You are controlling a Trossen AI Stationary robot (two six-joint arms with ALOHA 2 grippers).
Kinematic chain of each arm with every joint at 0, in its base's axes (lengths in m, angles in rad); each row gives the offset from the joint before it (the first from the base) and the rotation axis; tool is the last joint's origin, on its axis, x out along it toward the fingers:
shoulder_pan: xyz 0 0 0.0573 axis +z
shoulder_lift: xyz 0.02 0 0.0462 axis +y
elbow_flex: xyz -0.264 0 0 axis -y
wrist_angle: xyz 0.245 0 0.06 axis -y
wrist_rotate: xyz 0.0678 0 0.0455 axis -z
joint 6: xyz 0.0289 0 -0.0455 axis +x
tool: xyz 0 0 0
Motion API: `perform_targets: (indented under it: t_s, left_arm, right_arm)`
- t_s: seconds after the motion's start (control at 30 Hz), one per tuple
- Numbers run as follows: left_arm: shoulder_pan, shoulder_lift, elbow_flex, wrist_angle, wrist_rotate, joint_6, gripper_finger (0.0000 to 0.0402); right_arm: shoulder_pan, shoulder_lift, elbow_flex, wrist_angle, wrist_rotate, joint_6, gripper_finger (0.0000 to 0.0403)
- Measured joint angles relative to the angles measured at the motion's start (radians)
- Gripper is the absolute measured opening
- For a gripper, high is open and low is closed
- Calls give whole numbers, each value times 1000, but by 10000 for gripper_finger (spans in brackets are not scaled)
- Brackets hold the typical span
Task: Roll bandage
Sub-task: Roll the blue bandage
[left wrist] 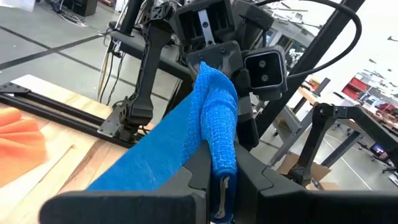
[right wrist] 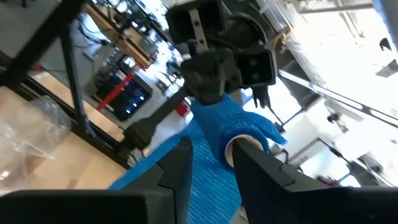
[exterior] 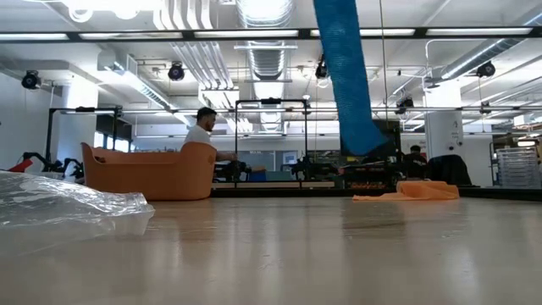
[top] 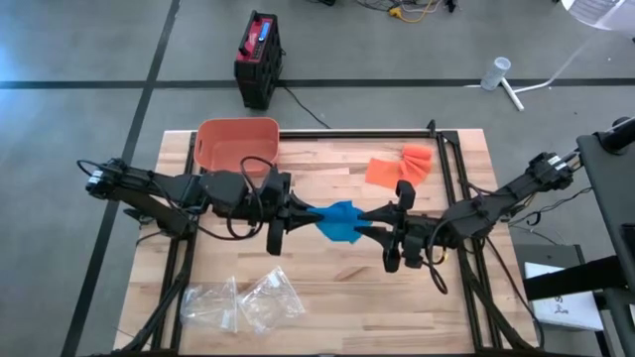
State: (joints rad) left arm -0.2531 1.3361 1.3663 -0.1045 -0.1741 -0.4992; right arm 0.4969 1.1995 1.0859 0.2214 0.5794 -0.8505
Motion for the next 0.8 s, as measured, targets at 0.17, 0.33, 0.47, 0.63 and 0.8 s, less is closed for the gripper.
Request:
perform_targets:
  t_s: [0.17,0.33,0.47,0.63,0.8]
  left_arm:
    - [-1,3,0,4,18,-14,22]
    - [-3,17,0,12,45,-55,24]
    - [-3,26,0,18,70,-66,23]
    - [-4,27,0,15,79,-32,28]
    - [-4,26,0,17,80,45,34]
  right_arm:
    - [0,13,0,2,-30,-41,98]
    - [-2,26,2,6,-30,-92,90]
    - [-5,28,2,5,-31,-94,82]
    - [-6,28,2,2,-37,-73,58]
    - [-6,28,8,-1,-39,29,12]
